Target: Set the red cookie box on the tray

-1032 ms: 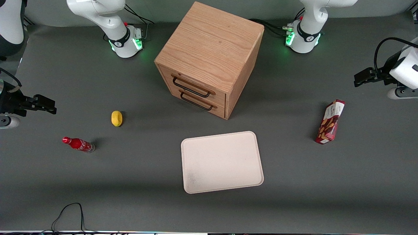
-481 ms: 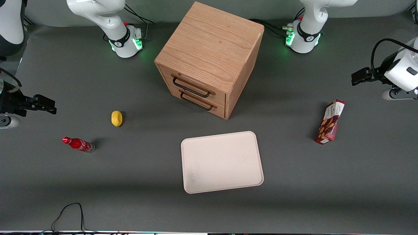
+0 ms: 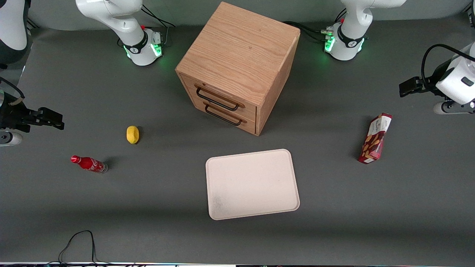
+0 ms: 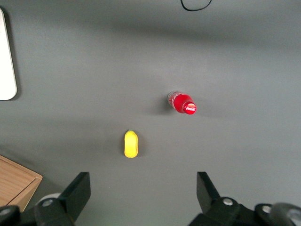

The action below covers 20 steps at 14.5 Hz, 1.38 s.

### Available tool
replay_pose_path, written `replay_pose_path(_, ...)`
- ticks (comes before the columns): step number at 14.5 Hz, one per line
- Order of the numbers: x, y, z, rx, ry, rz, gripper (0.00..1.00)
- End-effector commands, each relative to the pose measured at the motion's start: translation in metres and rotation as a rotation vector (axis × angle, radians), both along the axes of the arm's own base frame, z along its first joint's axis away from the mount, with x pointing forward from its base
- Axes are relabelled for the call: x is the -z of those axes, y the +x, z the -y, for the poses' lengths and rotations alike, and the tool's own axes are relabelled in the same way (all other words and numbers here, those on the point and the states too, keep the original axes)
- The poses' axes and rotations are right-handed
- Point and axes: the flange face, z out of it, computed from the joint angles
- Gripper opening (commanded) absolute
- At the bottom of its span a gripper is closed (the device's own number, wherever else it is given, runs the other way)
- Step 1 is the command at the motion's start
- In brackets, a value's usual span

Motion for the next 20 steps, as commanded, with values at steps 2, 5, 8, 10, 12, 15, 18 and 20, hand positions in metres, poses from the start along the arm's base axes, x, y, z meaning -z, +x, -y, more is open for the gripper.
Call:
replay_pose_path(2, -0.007, 0.000, 0.001, 0.001, 0.018, -0.019, 1.00)
replay_pose_path(5, -0.008, 0.000, -0.001, 0.002, 0.018, -0.015, 1.00)
replay_pose_path(8, -0.010, -0.002, -0.002, 0.005, 0.018, -0.032, 1.00)
replay_pose_path(10, -0.011, -0.002, -0.003, 0.003, 0.018, -0.032, 1.00)
replay_pose_path(12, -0.011, -0.003, -0.006, 0.007, 0.019, -0.042, 1.00)
replay_pose_path(15, -0.010, -0.002, -0.033, 0.066, -0.001, -0.049, 1.00)
replay_pose_path(18, 0.002, -0.001, -0.117, 0.247, -0.024, -0.088, 1.00)
replay_pose_path(20, 0.000, -0.006, -0.153, 0.312, -0.049, -0.087, 1.00)
